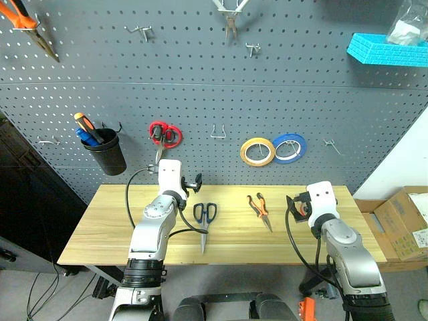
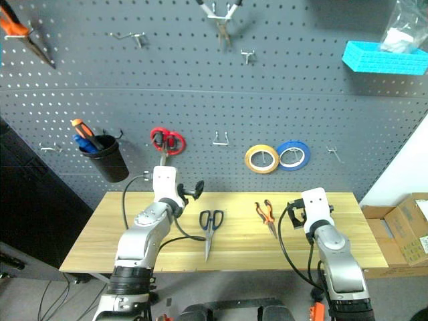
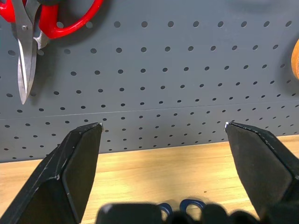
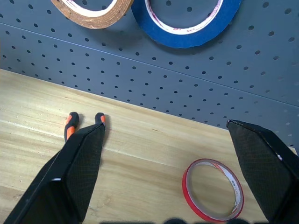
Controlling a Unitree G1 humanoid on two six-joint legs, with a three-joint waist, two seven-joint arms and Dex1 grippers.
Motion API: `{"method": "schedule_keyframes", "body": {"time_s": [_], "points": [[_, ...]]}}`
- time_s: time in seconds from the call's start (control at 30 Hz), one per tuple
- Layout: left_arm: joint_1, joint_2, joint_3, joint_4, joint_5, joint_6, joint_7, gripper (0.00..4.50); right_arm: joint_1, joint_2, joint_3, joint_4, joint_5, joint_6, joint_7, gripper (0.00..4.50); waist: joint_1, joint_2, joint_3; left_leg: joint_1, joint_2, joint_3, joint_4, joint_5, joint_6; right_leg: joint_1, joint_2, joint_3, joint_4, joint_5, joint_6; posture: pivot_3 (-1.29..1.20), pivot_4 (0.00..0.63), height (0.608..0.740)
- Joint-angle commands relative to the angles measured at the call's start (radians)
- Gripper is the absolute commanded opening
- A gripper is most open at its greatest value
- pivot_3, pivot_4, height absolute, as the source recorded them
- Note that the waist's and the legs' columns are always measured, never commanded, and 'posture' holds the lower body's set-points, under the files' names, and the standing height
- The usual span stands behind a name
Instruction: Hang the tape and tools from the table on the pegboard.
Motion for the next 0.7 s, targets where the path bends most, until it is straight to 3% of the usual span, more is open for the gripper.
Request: {"method": "schedule_keyframes", "body": {"time_s": [0.03, 0.23, 0.47, 0.57, 0.7], "points": [[-0.008, 0.001, 0.006, -0.045, -0.005, -0.005, 0.000, 4.50, -0.004, -0.005, -0.011, -0.046, 0.006, -0.004, -0.003, 4.49, 0.000, 0.000, 0.000, 0.000, 0.000, 0.000, 0.000, 0.000, 0.000, 0.000, 0.000, 0.000, 0.000, 0.000, 0.000, 0.03, 0.053, 0.740], [-0.018, 0.002, -0.007, -0.049, -0.005, 0.007, -0.009, 4.50, -0.020, -0.044, -0.020, -0.027, 0.008, -0.013, 0.028, 4.49, 0.000, -0.001, 0.007, 0.000, 0.000, 0.000, 0.000, 0.000, 0.000, 0.000, 0.000, 0.000, -0.001, 0.000, 0.000, 0.02, 0.086, 0.740], [-0.079, 0.000, -0.070, -0.052, -0.052, 0.070, -0.129, 4.50, -0.063, -0.153, -0.030, 0.039, 0.042, -0.028, 0.145, 4.49, 0.001, -0.004, 0.051, -0.002, 0.000, 0.000, 0.000, 0.000, 0.000, -0.001, -0.001, 0.000, 0.000, 0.000, 0.000, 0.02, 0.149, 0.740], [-0.118, -0.027, -0.108, -0.038, -0.136, 0.189, -0.229, 4.50, -0.101, -0.210, -0.021, 0.120, 0.062, -0.051, 0.227, 4.49, 0.001, -0.004, 0.073, -0.004, 0.000, 0.000, 0.000, 0.000, 0.000, -0.003, -0.001, 0.000, 0.000, 0.000, 0.000, 0.02, 0.189, 0.740], [-0.161, -0.137, -0.131, -0.041, -0.308, 0.411, -0.316, 4.50, -0.172, -0.296, -0.016, 0.309, 0.089, -0.099, 0.355, 4.49, 0.000, -0.007, 0.116, -0.005, -0.001, 0.001, 0.000, 0.000, 0.000, -0.003, -0.002, 0.000, -0.001, -0.001, 0.002, 0.00, 0.252, 0.740]]}}
